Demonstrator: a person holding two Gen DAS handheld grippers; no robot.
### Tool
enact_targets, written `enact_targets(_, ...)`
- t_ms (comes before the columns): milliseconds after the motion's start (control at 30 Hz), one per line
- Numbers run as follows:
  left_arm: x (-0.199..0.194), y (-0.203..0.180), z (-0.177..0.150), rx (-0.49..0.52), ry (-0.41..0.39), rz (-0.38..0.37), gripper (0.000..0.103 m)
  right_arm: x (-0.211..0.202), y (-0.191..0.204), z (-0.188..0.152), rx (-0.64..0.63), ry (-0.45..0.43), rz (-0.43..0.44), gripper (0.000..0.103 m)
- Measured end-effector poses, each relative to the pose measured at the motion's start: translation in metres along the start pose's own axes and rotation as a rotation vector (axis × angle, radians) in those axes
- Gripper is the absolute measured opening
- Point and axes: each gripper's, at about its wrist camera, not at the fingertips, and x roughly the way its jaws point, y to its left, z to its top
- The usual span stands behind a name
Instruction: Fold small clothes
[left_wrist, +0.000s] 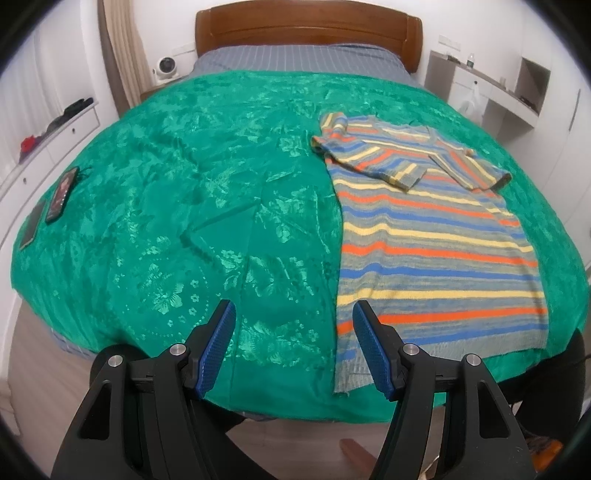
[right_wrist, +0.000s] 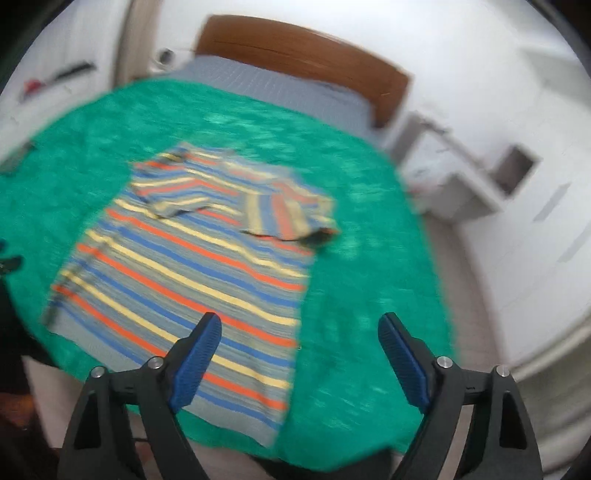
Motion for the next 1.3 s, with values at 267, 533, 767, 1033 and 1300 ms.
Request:
enact_targets(267,0.005,0.003,-0.001,-0.015,0.007,0.02,0.071,0.12,-0.032,0.063,0.014,0.0,0.213,0.086)
enact_targets(533,0.006,0.0,-0.003,0.02,0.028,0.078,0.072,0.253,0.048,0.117,-0.154,0.109,0.332,0.079)
enact_targets(767,0.02,0.007,-0.001,0.033,0.076,0.121,0.073,0.284,-0.015,0.113,0.085,0.165,0.386,0.003)
enact_targets(1033,0.028,-0.021,0.027,0.094,0.039,0.094,0.073,0.231,-0.231,0.045,0.496,0.037,0.098,0.003)
enact_targets(1300,0.034,-0.07,0.06,0.211,0.009,0.047,0.073,0.272,-0.275,-0.048,0.792,0.188,0.138,0.003)
